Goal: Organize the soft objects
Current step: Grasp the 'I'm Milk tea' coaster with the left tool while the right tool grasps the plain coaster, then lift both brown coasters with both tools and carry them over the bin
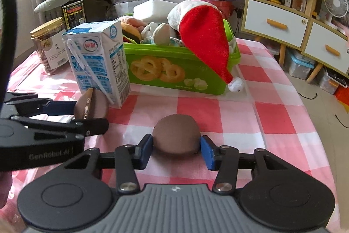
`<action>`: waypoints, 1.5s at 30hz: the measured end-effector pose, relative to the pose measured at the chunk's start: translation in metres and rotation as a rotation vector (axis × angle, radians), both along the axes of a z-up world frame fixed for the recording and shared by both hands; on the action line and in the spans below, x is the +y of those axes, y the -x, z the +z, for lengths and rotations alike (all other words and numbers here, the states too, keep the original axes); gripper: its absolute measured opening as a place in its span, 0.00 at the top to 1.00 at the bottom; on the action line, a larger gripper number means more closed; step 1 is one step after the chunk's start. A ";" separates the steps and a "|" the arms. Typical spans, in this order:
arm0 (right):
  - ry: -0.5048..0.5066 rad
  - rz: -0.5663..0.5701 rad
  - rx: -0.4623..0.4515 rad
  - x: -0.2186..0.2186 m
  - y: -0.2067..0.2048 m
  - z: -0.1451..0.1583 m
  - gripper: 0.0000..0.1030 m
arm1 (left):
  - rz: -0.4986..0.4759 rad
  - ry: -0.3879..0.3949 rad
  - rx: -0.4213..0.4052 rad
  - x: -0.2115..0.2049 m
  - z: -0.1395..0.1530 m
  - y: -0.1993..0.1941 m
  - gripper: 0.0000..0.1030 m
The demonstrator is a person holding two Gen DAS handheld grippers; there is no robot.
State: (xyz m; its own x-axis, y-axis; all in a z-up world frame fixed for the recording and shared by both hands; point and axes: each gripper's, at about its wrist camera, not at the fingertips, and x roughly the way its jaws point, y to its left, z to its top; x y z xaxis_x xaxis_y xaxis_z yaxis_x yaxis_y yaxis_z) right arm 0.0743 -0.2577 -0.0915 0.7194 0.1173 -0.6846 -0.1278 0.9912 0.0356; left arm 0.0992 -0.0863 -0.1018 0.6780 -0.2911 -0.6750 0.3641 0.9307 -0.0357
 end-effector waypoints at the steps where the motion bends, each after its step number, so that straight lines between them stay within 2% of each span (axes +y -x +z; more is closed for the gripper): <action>1: -0.007 -0.002 0.003 -0.001 0.000 0.001 0.71 | -0.001 0.004 0.003 0.001 0.001 0.000 0.51; 6: -0.061 -0.019 0.015 -0.009 0.001 0.006 0.71 | -0.009 0.025 0.018 0.007 0.007 0.004 0.54; 16: -0.259 -0.060 0.027 -0.027 0.007 0.026 0.71 | -0.058 0.061 0.062 0.025 0.020 0.017 0.58; 26: -0.363 -0.079 0.018 -0.030 0.015 0.046 0.71 | -0.051 0.163 0.094 0.059 0.039 0.026 0.59; 31: -0.425 -0.078 0.011 -0.031 0.016 0.055 0.71 | -0.013 0.215 0.099 0.080 0.052 0.027 0.59; 36: -0.487 -0.094 -0.005 -0.035 0.009 0.068 0.71 | 0.028 0.269 0.075 0.095 0.067 0.017 0.59; 45: -0.595 -0.091 -0.045 -0.038 -0.030 0.092 0.71 | 0.069 0.384 0.083 0.105 0.088 -0.036 0.59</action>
